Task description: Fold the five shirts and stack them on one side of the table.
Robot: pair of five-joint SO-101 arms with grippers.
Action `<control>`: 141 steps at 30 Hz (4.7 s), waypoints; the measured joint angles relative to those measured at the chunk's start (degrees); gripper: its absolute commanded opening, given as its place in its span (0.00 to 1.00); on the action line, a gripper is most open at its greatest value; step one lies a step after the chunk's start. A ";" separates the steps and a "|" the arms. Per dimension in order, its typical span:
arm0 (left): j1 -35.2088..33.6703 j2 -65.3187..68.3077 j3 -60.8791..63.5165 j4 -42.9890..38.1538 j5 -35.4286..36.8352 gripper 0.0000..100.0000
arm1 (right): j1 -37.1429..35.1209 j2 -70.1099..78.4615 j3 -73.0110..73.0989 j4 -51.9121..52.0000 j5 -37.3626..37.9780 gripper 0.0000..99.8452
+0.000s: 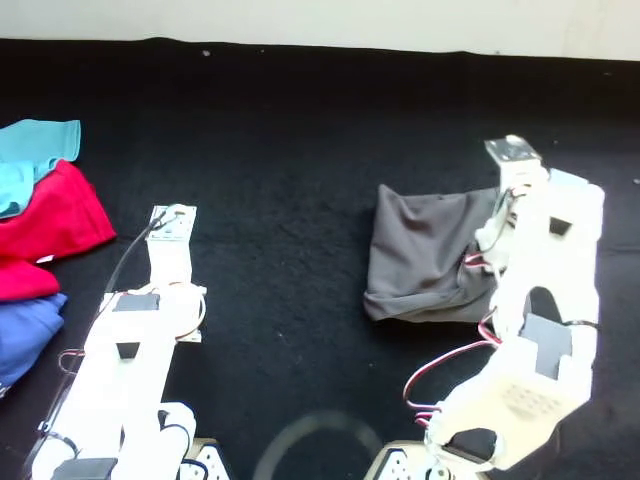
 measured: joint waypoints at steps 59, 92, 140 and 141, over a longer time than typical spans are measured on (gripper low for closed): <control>0.00 0.00 0.00 0.00 0.00 0.01 | 7.12 -0.88 -1.67 8.88 -2.64 0.17; 0.00 0.00 0.00 0.00 0.00 0.01 | -2.90 -0.88 0.62 6.77 -11.25 0.01; 16.09 19.87 -43.87 16.18 0.09 0.01 | 9.49 -35.69 21.54 -6.24 -7.74 0.01; 18.29 24.35 -49.23 18.73 1.05 0.01 | 9.49 -37.63 24.26 -7.47 -8.35 0.01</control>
